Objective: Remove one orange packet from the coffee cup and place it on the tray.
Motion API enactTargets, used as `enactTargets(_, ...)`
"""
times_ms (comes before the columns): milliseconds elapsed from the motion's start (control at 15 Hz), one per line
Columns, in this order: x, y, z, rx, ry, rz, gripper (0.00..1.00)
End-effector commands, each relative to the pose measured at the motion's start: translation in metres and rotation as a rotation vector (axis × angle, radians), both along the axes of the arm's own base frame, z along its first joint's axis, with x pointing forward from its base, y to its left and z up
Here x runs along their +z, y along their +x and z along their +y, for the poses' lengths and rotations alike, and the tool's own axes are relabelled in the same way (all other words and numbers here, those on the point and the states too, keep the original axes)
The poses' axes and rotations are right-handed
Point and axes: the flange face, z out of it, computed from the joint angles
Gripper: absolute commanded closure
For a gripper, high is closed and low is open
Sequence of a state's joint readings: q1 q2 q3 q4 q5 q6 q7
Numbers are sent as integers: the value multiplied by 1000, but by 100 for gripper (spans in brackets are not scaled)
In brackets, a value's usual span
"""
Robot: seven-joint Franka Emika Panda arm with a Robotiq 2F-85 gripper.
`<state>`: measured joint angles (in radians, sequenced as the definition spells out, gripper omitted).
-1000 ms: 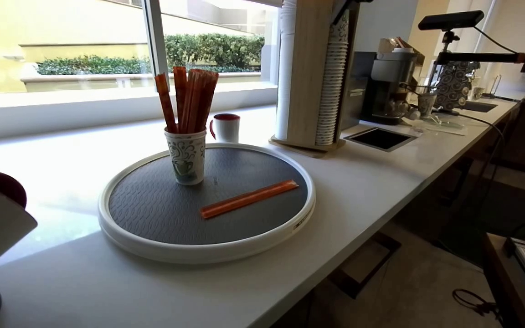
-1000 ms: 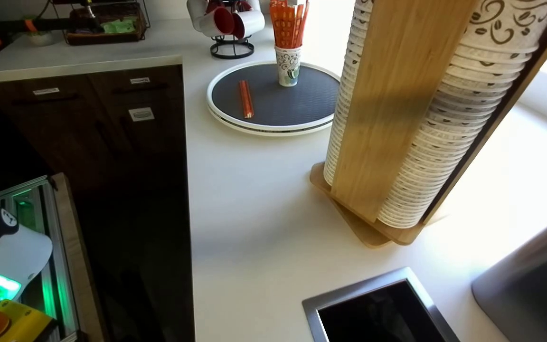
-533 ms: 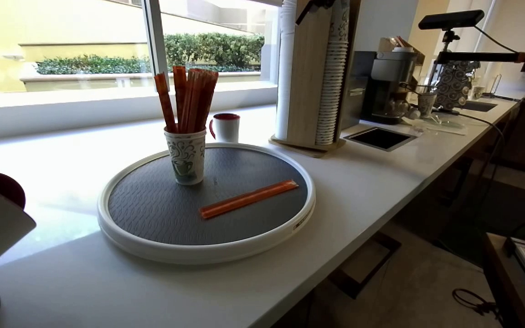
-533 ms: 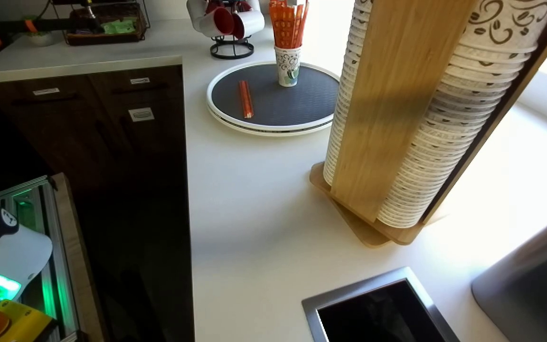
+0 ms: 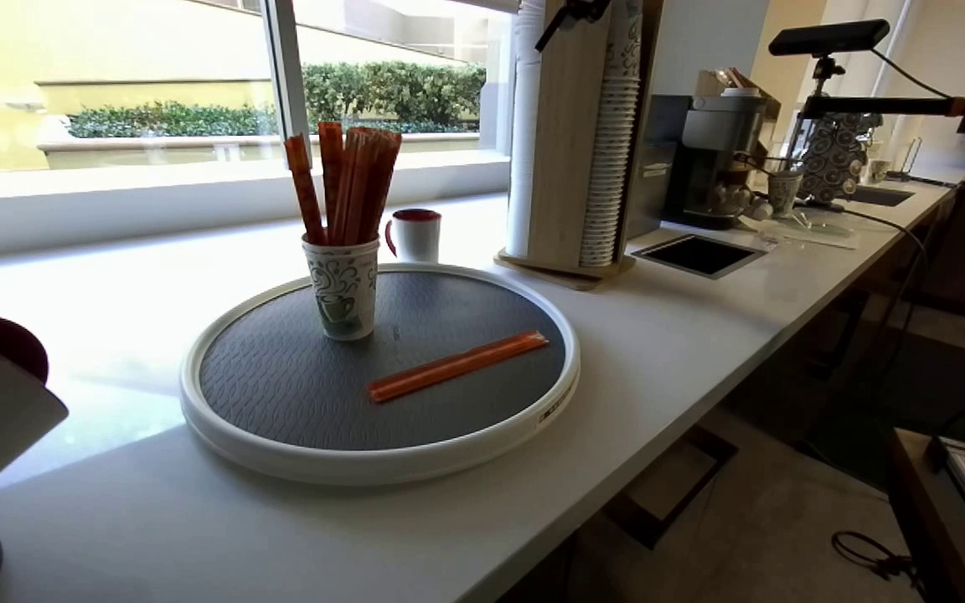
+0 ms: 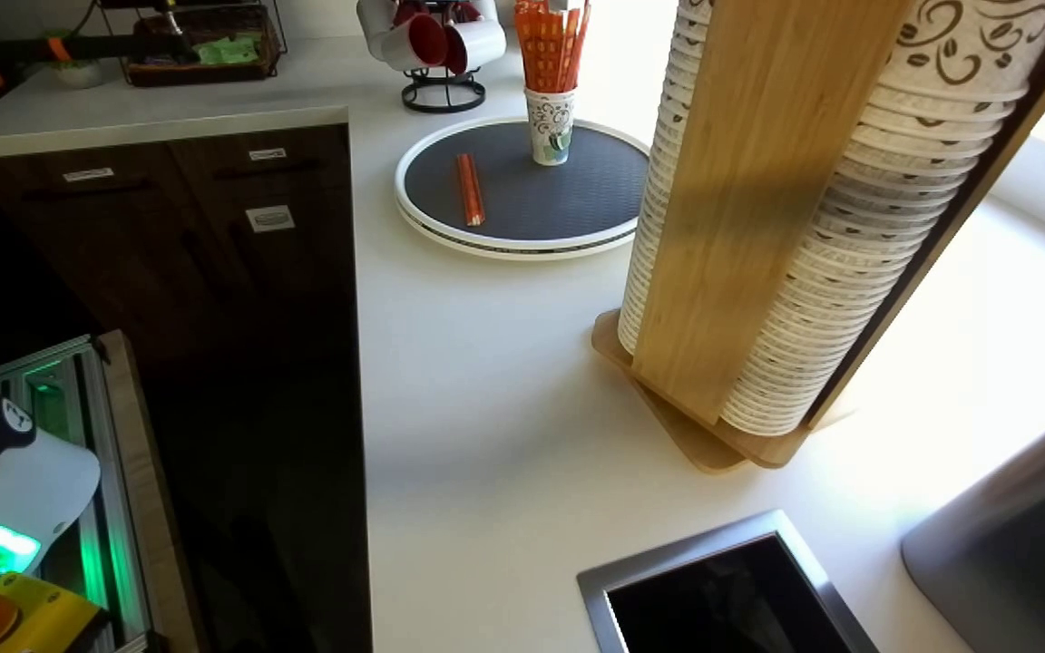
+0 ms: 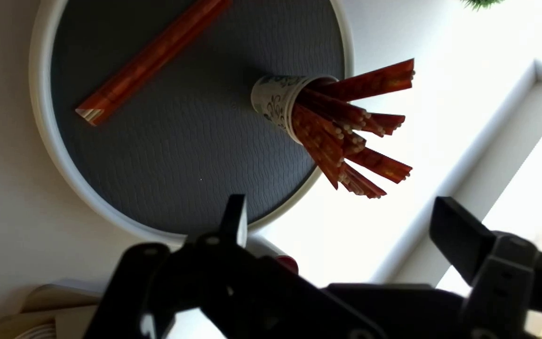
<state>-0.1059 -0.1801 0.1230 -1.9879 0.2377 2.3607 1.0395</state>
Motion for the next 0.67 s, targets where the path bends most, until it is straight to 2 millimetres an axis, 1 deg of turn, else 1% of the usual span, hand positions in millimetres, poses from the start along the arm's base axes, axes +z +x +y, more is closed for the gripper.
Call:
enactTargets(0, -19, 30, -9, -16, -9, -31, 0)
enactTargets(133, -32, 45, -12, -41, -4, -57, 0)
enactTargets(267, -48, 58, -10, -55, 22, -52, 0)
enactTargets(400, -61, 66, -7, -47, 41, -20, 0)
enactTargets(467, -65, 69, -6, -42, 41, -10, 0)
enactTargets(600, -67, 74, -8, -39, 43, 1, 0)
